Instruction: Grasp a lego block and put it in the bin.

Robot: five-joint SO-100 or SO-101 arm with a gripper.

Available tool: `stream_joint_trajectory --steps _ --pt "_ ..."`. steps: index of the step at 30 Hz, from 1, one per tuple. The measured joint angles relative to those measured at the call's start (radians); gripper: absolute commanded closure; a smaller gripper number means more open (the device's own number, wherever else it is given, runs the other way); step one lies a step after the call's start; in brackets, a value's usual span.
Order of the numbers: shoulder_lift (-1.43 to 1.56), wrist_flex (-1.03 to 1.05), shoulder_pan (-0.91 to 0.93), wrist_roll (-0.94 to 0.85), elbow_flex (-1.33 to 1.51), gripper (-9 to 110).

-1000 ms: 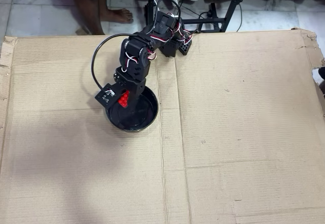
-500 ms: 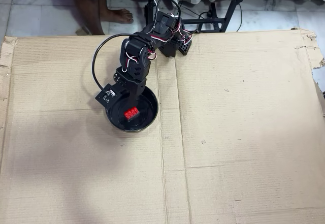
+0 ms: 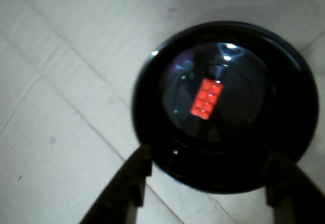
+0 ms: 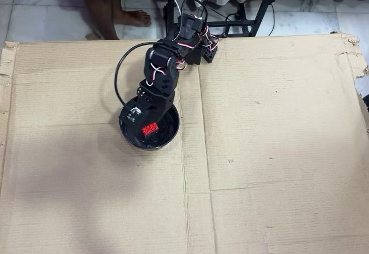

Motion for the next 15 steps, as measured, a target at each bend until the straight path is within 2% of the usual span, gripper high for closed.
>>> stream_joint_trajectory --steps 15 --pt "0.015 0.000 -0.268 0.000 0.000 77"
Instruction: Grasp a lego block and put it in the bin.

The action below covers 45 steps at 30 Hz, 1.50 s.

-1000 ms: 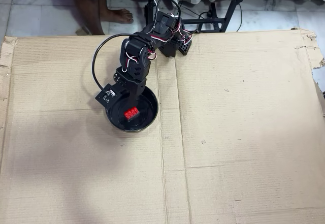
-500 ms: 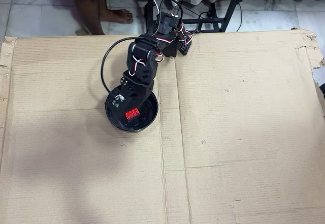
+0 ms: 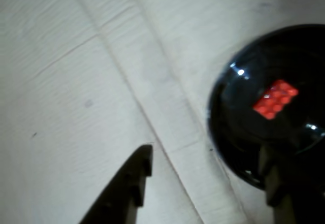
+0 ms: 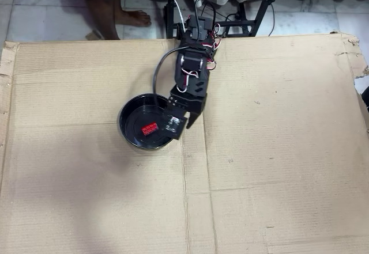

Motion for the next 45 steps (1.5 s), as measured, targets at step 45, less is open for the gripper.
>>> stream_joint_trajectory --steps 45 --pt "0.003 -0.052 -0.310 0.006 0.040 77"
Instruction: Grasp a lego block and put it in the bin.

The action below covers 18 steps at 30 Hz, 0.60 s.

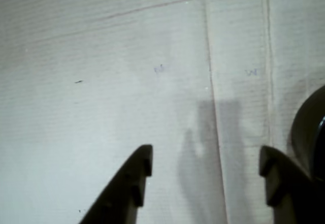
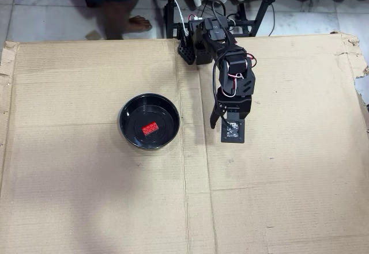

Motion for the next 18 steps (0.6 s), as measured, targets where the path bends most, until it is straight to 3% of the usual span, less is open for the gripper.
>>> stream_joint_trajectory --steps 7,15,18 --pt "0.000 -0.054 -0.002 0.003 0.067 77" --pt "0.000 -0.466 -0.002 0.032 0.310 77" --pt "0.000 -0.523 -0.020 0.034 0.351 77"
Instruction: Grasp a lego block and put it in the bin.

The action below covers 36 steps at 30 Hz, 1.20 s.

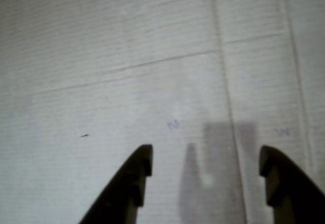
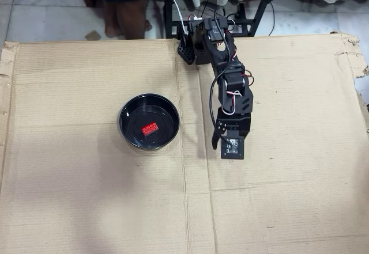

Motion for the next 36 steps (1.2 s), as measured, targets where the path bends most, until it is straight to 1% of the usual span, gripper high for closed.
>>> stream_joint_trajectory --steps 3,9,14,17,22,25,36 --pt "0.002 0.029 -0.015 0.000 0.002 77" --pt "0.003 0.236 -0.008 0.000 -0.054 77" --pt "0.002 0.259 -0.026 0.000 -0.054 77" --pt "0.002 0.206 -0.028 0.000 -0.035 77" --pt "-0.029 -0.029 -0.028 0.003 0.054 77" --pt "-0.060 -0.110 -0.026 0.005 0.058 77" --pt "-0.063 -0.140 -0.026 0.005 0.103 77"
